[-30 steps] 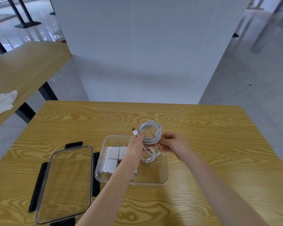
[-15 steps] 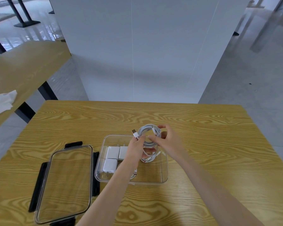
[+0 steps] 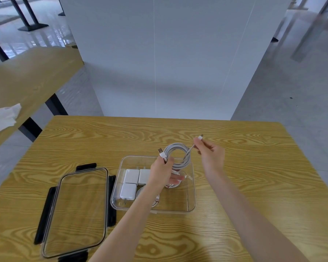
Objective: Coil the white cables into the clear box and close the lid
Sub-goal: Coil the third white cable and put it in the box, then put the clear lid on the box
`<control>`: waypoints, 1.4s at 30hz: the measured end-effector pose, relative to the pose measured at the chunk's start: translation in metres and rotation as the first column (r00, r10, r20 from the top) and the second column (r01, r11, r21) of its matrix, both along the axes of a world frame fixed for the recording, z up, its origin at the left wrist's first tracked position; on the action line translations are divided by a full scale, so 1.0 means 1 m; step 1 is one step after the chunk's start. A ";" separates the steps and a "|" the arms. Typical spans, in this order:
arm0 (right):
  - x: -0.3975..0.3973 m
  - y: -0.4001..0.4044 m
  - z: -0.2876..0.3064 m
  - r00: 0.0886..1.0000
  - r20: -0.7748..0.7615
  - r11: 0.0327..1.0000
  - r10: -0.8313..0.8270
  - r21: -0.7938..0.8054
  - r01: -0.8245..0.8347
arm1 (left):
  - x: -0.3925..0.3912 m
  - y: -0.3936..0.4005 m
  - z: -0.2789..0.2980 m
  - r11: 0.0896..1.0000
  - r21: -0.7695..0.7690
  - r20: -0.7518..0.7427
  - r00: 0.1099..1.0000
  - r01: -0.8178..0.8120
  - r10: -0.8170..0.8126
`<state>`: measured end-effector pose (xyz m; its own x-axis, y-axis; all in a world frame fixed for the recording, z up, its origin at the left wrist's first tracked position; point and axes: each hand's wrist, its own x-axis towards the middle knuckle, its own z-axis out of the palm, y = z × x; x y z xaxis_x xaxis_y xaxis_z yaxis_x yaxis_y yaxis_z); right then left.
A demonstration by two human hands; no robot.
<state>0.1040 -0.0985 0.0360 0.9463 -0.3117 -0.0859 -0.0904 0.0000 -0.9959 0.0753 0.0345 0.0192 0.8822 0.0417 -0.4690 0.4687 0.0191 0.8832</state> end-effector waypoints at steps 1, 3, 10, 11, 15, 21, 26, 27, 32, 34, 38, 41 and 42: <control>0.001 -0.003 0.002 0.997 -0.074 0.991 -0.030 0.126 0.039 | 0.001 0.003 0.000 0.999 -0.039 -0.007 1.000 0.009 -0.009; 0.004 -0.008 0.000 0.973 -0.226 0.946 -0.048 0.302 0.117 | 0.002 0.006 0.002 0.992 -0.126 -0.011 1.000 0.012 -0.014; 0.002 -0.024 -0.020 0.837 -0.475 0.909 0.271 0.412 -0.061 | -0.010 0.023 -0.014 0.981 0.048 -0.109 0.977 0.188 -0.182; -0.001 -0.025 -0.021 0.829 -0.473 0.929 0.298 0.344 -0.137 | -0.012 0.026 -0.017 0.965 0.088 -0.132 0.963 0.248 -0.236; -0.013 -0.024 -0.025 0.755 -0.514 0.822 0.408 -0.153 -0.549 | -0.014 0.034 -0.029 0.888 0.173 -0.201 0.898 0.426 -0.391; -0.030 -0.002 -0.043 0.533 -0.664 0.192 0.524 -0.518 -0.834 | -0.017 0.035 -0.052 0.818 0.216 -0.288 0.836 0.532 -0.468; -0.038 0.013 -0.067 0.602 -0.657 -0.255 0.454 -0.743 -0.619 | -0.020 0.030 -0.068 0.780 0.320 -0.333 0.834 0.538 -0.439; -0.039 0.016 -0.068 0.613 -0.654 -0.337 0.443 -0.755 -0.562 | -0.020 0.029 -0.071 0.766 0.347 -0.341 0.834 0.541 -0.434; -0.041 0.021 -0.070 0.621 -0.680 -0.540 0.390 -0.715 -0.444 | -0.016 0.021 -0.076 0.667 0.508 -0.346 0.838 0.545 -0.422; -0.042 0.021 -0.071 0.623 -0.680 -0.560 0.386 -0.710 -0.427 | -0.014 0.019 -0.074 0.606 0.556 -0.355 0.821 0.570 -0.447; -0.040 0.024 -0.075 0.628 -0.669 -0.558 0.398 -0.720 -0.413 | -0.013 0.015 -0.076 0.460 0.680 -0.361 0.807 0.571 -0.468; -0.035 0.027 -0.081 0.607 -0.678 -0.487 0.415 -0.729 -0.481 | -0.012 0.016 -0.075 0.431 0.703 -0.358 0.806 0.565 -0.471; -0.034 0.027 -0.084 0.606 -0.679 -0.444 0.414 -0.732 -0.517 | -0.012 0.017 -0.074 0.436 0.698 -0.359 0.804 0.568 -0.473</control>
<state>0.0697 -0.0719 -0.0477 0.7866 0.4619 -0.4098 0.5472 -0.8290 0.1158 0.0634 0.0511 -0.0547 0.8148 -0.0401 -0.5783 0.2344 -0.8896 0.3920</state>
